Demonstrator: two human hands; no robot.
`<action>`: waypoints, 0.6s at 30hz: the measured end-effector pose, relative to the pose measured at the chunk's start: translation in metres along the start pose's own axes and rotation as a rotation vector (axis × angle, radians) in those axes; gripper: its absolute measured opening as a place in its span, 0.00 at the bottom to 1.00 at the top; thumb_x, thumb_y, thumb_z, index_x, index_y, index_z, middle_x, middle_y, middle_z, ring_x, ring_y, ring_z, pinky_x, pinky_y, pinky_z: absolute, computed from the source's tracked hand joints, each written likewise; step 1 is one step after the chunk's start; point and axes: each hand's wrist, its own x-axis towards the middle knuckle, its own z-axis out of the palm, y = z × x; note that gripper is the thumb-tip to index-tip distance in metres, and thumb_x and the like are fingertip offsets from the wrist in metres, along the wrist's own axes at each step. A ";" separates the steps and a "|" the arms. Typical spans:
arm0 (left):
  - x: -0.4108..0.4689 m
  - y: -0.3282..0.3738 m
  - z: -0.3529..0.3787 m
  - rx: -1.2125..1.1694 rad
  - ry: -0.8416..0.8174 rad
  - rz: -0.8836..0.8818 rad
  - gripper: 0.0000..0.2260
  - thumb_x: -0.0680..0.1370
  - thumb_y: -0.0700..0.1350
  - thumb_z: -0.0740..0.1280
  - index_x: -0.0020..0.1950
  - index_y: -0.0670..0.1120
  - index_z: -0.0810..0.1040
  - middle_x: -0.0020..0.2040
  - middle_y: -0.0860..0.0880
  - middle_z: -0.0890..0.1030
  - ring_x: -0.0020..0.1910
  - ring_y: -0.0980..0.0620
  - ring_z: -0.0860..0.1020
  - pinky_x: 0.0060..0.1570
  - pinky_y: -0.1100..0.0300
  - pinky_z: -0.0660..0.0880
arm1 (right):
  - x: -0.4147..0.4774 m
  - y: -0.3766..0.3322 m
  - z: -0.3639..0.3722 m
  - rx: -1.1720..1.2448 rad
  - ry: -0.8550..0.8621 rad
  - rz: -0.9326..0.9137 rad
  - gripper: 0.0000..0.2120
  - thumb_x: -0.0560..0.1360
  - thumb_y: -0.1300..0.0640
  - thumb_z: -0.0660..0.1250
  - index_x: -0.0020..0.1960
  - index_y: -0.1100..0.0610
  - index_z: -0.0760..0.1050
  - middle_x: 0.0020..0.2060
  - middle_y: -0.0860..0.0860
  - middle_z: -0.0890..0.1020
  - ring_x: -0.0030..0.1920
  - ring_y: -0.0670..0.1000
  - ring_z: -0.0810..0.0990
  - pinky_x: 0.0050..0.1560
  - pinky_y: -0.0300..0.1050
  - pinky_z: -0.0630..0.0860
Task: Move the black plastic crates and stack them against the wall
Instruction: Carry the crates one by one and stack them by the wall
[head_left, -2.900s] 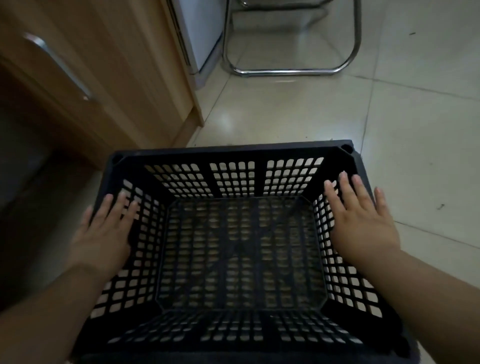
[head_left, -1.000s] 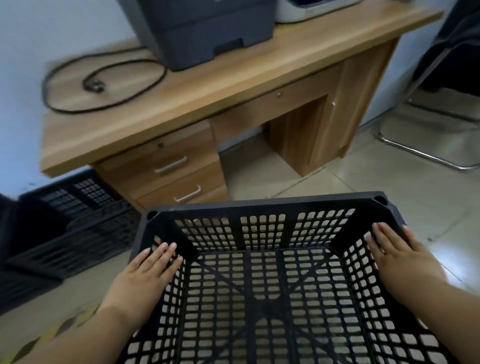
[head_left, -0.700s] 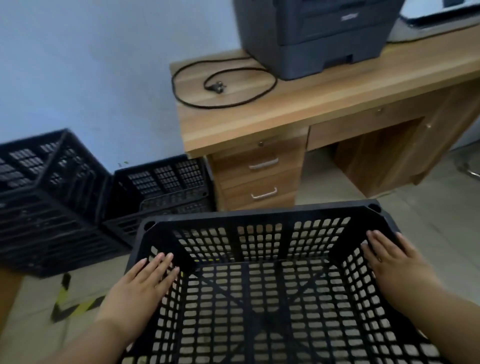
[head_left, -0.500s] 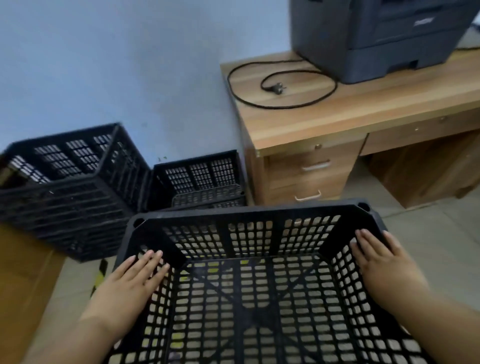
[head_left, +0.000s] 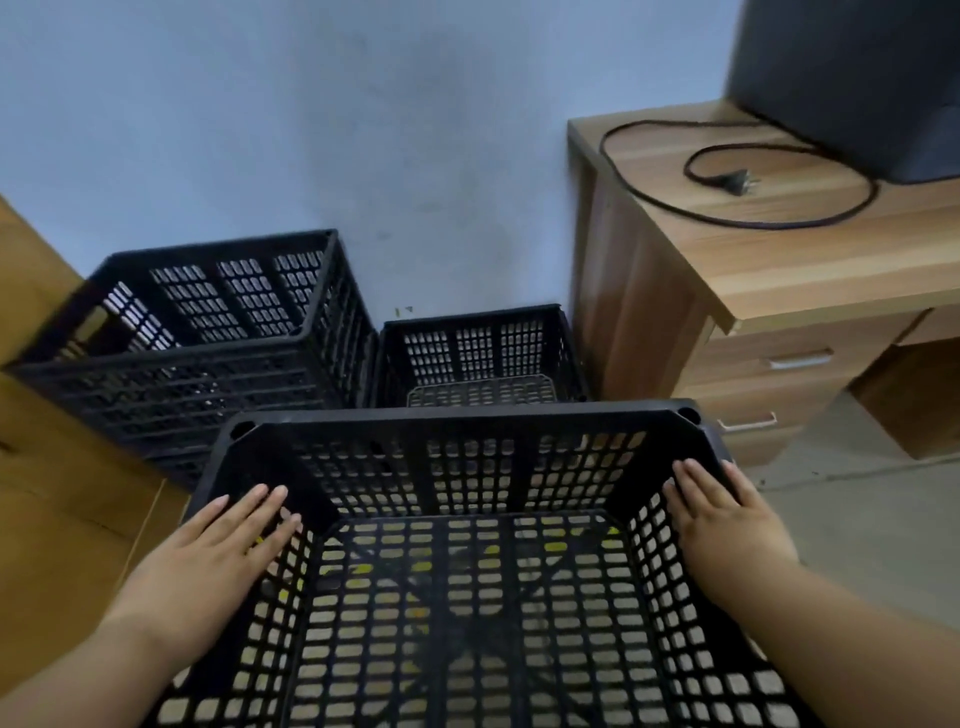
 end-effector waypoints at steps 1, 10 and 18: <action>0.006 -0.002 0.003 -0.004 -0.002 0.006 0.32 0.80 0.37 0.49 0.69 0.52 0.26 0.70 0.47 0.25 0.68 0.49 0.26 0.71 0.51 0.34 | 0.006 -0.002 -0.003 -0.004 0.000 -0.002 0.30 0.80 0.53 0.45 0.75 0.59 0.34 0.75 0.56 0.34 0.74 0.54 0.31 0.34 0.53 0.11; 0.097 -0.017 0.003 -0.038 0.015 0.056 0.34 0.78 0.35 0.51 0.69 0.50 0.27 0.69 0.46 0.25 0.68 0.49 0.27 0.70 0.51 0.33 | 0.084 0.002 -0.020 -0.015 -0.032 0.013 0.29 0.80 0.53 0.44 0.75 0.59 0.34 0.75 0.56 0.34 0.74 0.54 0.31 0.36 0.52 0.11; 0.187 -0.028 -0.018 -0.062 -0.030 0.091 0.32 0.80 0.37 0.51 0.70 0.49 0.27 0.69 0.47 0.26 0.67 0.52 0.27 0.70 0.52 0.32 | 0.151 0.025 -0.039 -0.062 -0.083 -0.026 0.28 0.80 0.52 0.43 0.75 0.59 0.36 0.76 0.57 0.37 0.75 0.55 0.33 0.34 0.54 0.11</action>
